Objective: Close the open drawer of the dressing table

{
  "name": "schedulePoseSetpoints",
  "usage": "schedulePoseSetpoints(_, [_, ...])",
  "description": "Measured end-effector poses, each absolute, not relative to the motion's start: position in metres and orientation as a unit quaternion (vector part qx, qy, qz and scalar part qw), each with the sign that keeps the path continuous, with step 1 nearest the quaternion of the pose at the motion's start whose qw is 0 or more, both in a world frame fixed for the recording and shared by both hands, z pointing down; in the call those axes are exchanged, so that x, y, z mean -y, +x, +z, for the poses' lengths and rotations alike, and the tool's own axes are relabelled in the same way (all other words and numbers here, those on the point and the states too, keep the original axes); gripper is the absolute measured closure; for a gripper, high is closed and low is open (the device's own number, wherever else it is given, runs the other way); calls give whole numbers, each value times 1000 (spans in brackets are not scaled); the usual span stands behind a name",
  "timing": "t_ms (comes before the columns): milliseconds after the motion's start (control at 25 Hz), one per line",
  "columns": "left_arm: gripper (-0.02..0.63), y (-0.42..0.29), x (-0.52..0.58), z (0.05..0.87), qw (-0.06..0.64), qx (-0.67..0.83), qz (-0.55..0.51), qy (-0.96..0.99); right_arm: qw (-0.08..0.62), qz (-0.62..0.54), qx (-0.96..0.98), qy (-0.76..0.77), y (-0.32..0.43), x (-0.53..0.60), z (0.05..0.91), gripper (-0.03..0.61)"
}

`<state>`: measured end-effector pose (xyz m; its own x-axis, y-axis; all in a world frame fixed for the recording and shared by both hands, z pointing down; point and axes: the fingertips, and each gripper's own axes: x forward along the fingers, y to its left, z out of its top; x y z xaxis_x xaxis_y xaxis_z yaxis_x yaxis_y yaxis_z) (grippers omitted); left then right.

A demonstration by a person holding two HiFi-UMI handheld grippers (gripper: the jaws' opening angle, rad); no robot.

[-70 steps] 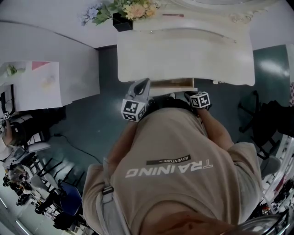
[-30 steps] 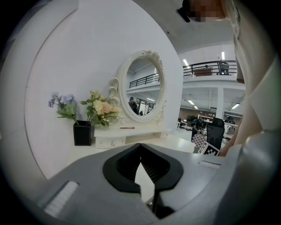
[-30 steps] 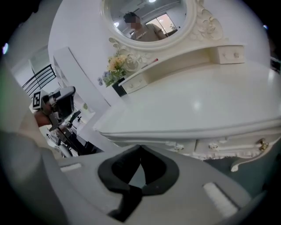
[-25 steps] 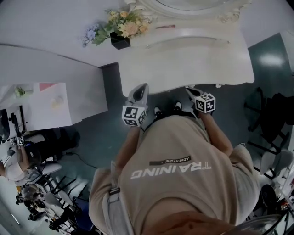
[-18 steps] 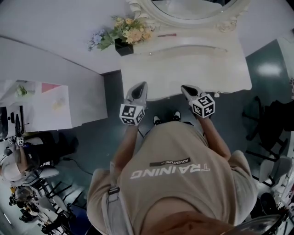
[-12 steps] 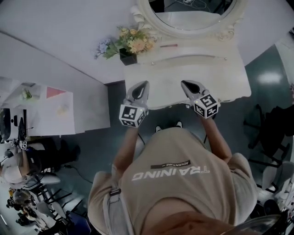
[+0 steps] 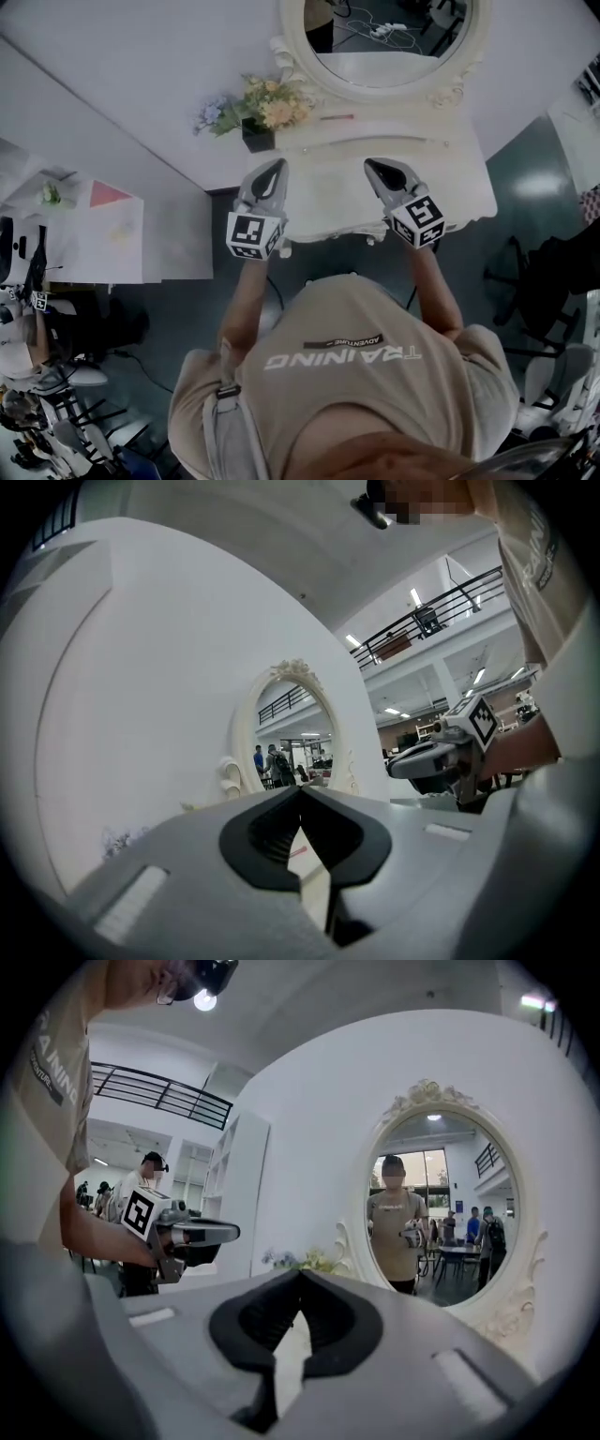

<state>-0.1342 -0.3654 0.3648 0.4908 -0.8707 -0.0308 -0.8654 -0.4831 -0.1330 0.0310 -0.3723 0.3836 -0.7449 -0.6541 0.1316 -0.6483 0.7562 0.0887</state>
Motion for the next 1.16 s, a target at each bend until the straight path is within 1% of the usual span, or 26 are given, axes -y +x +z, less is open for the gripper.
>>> schedulePoseSetpoints(200, [607,-125,359,358,73,-498,-2,-864,73,-23,926,370,40,374,378,575])
schedulePoseSetpoints(480, [607,-106,351,369,58,-474,-11,-879,80,-12,920,384,55,368,388,575])
schedulePoseSetpoints(800, [607,-90,349,361,60,-458,-10,-887,71,-26,921,381,63,359,382,575])
schedulePoseSetpoints(1160, [607,-82,355,378,31,-461,-17,-887,76,-18,925,371,70,371,393,575])
